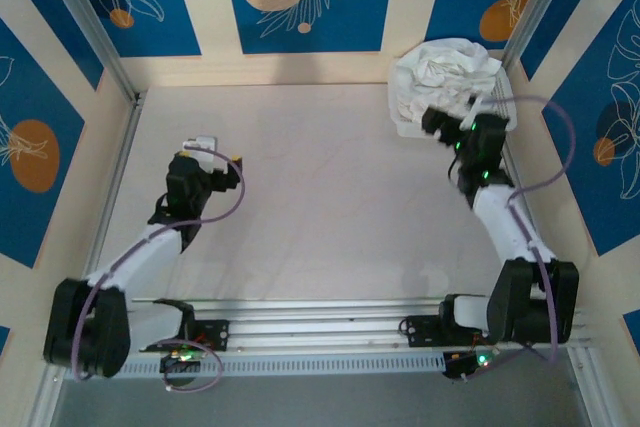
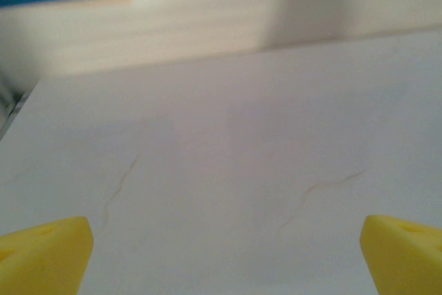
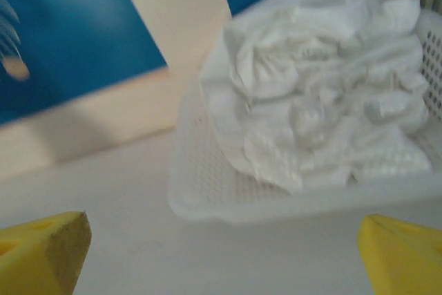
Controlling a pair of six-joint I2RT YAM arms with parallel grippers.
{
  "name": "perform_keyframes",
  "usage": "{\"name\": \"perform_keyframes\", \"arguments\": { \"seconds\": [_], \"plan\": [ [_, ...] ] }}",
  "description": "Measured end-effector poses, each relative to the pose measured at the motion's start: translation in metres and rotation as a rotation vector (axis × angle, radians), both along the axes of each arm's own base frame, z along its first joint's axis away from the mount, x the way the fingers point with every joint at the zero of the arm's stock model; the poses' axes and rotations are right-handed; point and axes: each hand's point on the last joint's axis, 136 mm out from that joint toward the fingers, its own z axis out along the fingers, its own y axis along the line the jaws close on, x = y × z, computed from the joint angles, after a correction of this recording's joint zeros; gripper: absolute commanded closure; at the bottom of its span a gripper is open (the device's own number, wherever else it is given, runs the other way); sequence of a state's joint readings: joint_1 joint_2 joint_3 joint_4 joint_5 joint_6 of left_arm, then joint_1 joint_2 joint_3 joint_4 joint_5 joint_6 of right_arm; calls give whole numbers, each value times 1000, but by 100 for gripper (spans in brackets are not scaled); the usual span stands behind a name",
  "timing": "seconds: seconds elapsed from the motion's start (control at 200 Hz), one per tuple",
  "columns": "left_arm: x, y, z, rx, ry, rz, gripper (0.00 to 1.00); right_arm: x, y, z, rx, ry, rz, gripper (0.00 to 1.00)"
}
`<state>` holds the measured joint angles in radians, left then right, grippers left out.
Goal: Fold the inside-out t-shirt
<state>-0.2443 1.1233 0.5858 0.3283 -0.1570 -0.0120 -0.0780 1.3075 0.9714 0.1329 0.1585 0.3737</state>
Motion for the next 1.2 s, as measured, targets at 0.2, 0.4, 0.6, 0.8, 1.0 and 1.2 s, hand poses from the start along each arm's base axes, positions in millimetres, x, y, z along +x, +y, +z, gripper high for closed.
{"name": "perform_keyframes", "arguments": {
  "seconds": [0.2, 0.4, 0.6, 0.8, 1.0, 1.2],
  "plan": [
    [-33, -63, 39, -92, -3, -227, 1, 94, -29, 7, 97, 159, -30, 3],
    [-59, -96, 15, -109, 121, -361, 1, 175, -53, -94, 171, 437, -38, 16],
    [-62, -98, 4, -106, 164, -364, 15, 211, -49, -166, 211, 598, 30, 100],
    [-62, -100, -3, -99, 189, -370, 26, 187, -36, -143, 263, 652, 101, 100],
    [-63, -101, -2, -107, 188, -374, 26, 145, -46, -16, 291, 503, 136, 100],
    [-64, -108, 8, -170, 197, -393, 26, 81, 25, 147, 160, 210, 284, 100]
  ]
}}
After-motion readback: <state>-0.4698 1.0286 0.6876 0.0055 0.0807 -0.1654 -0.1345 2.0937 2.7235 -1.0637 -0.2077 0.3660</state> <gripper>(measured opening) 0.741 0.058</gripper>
